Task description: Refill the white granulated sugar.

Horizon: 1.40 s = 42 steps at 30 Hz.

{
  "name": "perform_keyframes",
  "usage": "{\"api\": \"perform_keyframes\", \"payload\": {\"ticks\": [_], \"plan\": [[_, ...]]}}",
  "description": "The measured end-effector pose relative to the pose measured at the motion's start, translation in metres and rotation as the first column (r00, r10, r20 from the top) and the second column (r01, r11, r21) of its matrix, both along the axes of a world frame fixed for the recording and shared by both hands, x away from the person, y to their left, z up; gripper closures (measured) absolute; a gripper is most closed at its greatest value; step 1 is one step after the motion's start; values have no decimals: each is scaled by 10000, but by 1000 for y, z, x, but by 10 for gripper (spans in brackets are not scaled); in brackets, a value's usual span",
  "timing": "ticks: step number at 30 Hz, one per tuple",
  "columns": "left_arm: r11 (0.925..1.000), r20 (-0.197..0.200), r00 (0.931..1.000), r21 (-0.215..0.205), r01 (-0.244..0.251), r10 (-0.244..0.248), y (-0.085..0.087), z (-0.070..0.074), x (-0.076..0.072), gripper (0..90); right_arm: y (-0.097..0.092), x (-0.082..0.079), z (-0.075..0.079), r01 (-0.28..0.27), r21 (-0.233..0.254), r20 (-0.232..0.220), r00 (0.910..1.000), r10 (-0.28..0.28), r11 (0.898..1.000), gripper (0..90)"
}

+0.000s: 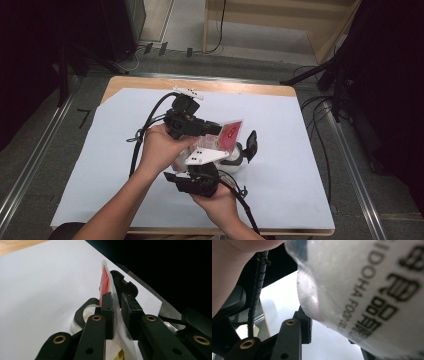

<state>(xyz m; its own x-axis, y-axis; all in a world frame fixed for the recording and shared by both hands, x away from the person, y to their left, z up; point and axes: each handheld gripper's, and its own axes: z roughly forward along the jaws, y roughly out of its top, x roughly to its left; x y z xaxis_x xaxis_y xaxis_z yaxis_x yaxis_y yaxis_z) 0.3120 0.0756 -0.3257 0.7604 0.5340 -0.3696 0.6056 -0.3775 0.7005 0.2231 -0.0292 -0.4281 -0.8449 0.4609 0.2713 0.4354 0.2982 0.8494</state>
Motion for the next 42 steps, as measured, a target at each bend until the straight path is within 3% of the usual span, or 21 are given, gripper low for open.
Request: {"api": "perform_keyframes", "payload": {"ticks": [16, 42], "plan": [[9999, 242, 9997, 90, -53, 51, -5, 3, -3, 807, -1, 1, 1, -48, 66, -62, 10000, 48, 10000, 639], [9996, 433, 9990, 293, 60, -73, -8, 6, -9, 811, 0, -2, -1, 12, 37, 280, 9996, -13, 10000, 654]]}}
